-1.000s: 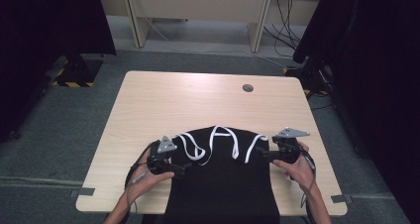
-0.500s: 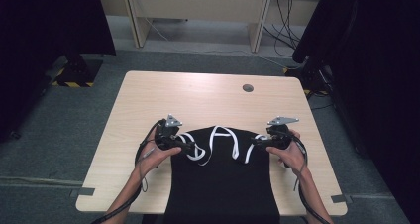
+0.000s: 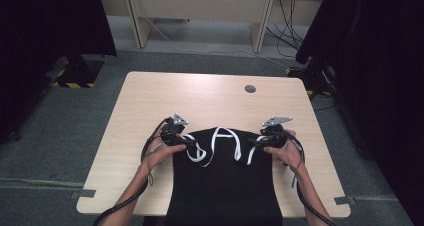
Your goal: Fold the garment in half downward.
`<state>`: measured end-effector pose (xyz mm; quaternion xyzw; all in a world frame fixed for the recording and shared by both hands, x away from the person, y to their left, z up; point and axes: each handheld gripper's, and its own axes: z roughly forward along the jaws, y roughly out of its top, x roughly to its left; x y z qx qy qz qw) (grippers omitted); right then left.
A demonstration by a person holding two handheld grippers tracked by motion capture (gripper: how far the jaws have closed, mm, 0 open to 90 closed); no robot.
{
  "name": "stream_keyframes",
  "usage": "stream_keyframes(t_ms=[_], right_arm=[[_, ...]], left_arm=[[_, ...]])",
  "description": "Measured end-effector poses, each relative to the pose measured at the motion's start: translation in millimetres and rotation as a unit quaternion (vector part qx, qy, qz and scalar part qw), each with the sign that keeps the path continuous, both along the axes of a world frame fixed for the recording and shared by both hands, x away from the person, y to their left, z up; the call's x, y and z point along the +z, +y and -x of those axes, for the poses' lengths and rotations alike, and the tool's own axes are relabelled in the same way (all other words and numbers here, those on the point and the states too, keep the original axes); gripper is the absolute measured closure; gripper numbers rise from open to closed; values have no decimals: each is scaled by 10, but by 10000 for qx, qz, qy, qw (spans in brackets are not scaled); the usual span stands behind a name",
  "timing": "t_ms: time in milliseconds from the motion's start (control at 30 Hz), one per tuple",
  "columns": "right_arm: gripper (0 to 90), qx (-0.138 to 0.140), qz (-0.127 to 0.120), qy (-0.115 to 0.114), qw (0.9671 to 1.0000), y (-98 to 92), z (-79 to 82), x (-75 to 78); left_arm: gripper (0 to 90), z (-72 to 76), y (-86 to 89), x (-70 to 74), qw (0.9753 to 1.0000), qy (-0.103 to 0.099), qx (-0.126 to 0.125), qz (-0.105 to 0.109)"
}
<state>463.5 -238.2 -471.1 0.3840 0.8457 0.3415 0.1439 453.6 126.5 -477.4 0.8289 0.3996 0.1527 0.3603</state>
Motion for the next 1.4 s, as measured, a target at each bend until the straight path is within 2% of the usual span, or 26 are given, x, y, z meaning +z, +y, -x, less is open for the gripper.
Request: stream_keyframes(t_ms=[100, 200, 267, 333, 433, 567, 667, 733, 833, 1133, 1267, 1400], right_arm=[[587, 148, -56, 7, 9999, 14, 46, 16], [765, 257, -156, 43, 9995, 28, 82, 13], [802, 321, -150, 45, 9994, 43, 99, 17], [817, 349, -65, 71, 9993, 52, 106, 36], [822, 408, -20, 38, 9992, 61, 111, 72], [826, 385, -54, -154, 9991, 45, 118, 173], [828, 442, 86, -201, 9988, 53, 119, 217], [829, 451, 99, -248, 9986, 54, 112, 247], [830, 432, 110, -296, 9986, 52, 80, 289], [831, 238, -73, -482, 9985, 24, -86, 449], [830, 186, -83, -569, 9982, 34, -165, 517], [829, 152, -136, -694, 9974, 53, -253, 581]], left_arm=[[438, 56, -5, 10, 9997, -82, -186, 105], [660, 74, -1, 5, 9994, -45, -216, 281], [751, 75, 1, 1, 9990, 5, -248, 367], [805, 72, -4, 9, 9989, 42, -310, 364], [831, 85, -25, 35, 9989, -10, -372, 289], [844, 92, -44, 77, 9988, -51, -398, 293], [847, 79, -52, 114, 9988, -99, -418, 227], [849, 46, -39, 148, 9989, -125, -360, 285], [851, 1, -29, 196, 9990, -166, -349, 240], [852, -161, -50, 385, 9991, -327, -175, 204], [852, -285, -69, 540, 9983, -563, -21, 124], [851, -380, -98, 668, 9976, -685, 72, 48]])
